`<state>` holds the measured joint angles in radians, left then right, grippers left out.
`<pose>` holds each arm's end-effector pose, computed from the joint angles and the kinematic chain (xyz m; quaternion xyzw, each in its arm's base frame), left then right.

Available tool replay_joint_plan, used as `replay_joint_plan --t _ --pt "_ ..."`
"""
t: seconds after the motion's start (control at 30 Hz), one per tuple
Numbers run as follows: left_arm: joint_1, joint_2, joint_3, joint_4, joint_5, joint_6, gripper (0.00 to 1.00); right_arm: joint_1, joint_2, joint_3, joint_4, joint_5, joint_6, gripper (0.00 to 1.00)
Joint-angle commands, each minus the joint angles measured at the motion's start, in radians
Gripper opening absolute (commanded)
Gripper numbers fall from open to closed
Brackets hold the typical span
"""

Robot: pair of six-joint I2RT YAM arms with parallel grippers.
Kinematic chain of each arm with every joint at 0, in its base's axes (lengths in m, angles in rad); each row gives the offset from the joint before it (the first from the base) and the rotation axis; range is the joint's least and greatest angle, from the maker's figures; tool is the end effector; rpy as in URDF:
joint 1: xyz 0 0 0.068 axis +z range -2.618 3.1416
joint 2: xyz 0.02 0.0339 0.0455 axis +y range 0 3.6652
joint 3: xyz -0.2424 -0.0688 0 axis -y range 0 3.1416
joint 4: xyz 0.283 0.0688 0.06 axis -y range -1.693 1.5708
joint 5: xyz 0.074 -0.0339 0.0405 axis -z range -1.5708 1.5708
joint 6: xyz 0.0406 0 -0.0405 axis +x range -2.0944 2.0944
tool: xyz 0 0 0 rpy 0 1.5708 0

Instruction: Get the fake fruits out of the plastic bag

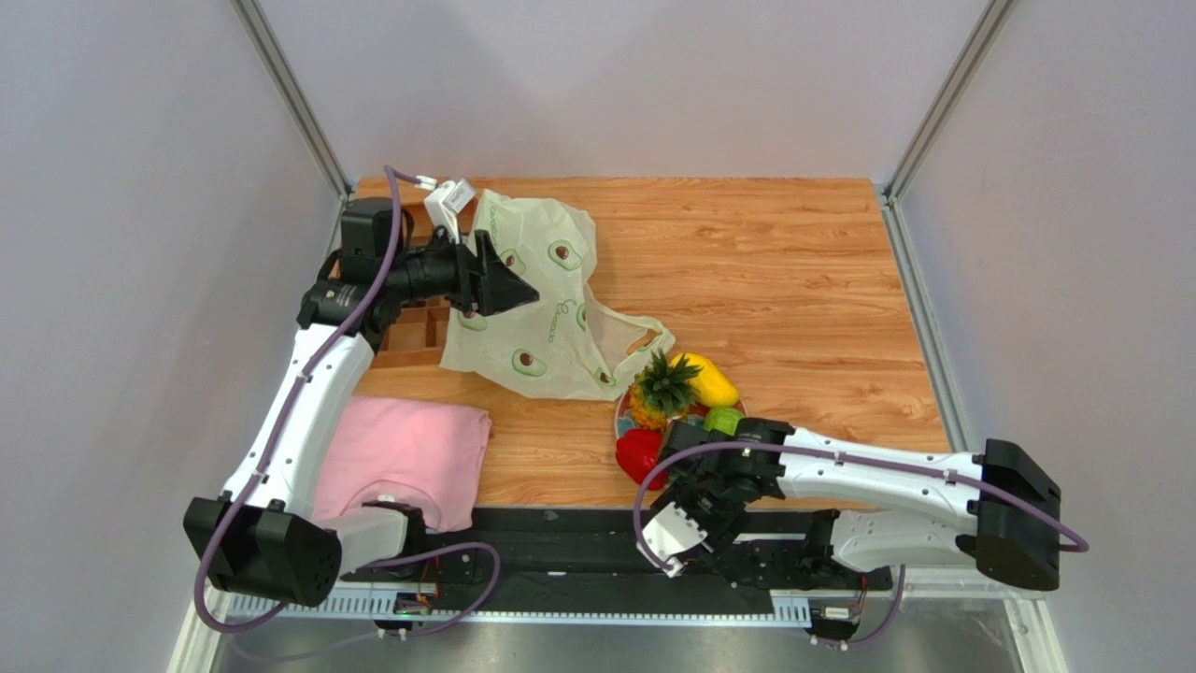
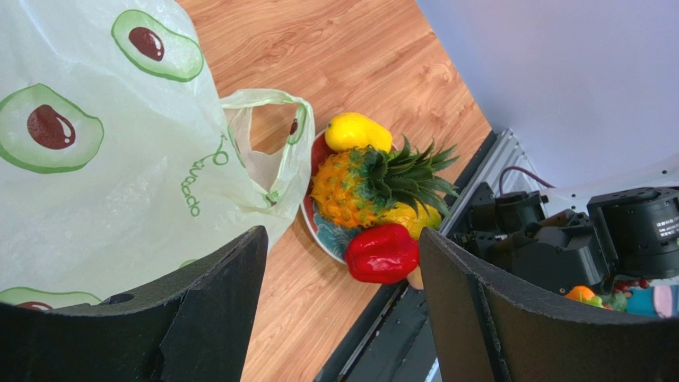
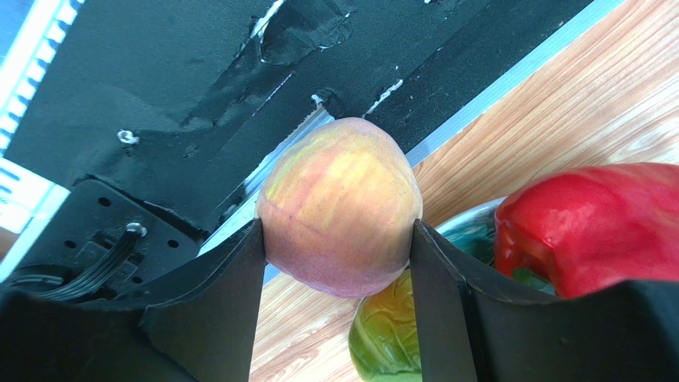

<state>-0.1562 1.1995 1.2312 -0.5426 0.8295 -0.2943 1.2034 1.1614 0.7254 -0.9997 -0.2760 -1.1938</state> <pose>0.2931 -0.0765 0.3587 0.1487 0.8019 -0.4422 0.3733 0.0689 0.2099 0.1587 -0.9239 0.3507 0.1376 0.0662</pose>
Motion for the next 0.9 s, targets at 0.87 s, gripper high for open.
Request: replay_joint_plan --t 0.87 --pt "0.006 0.192 0.100 0.036 0.071 -0.031 0.76 -0.215 -0.310 0.201 -0.030 0.324 0.223 0.37"
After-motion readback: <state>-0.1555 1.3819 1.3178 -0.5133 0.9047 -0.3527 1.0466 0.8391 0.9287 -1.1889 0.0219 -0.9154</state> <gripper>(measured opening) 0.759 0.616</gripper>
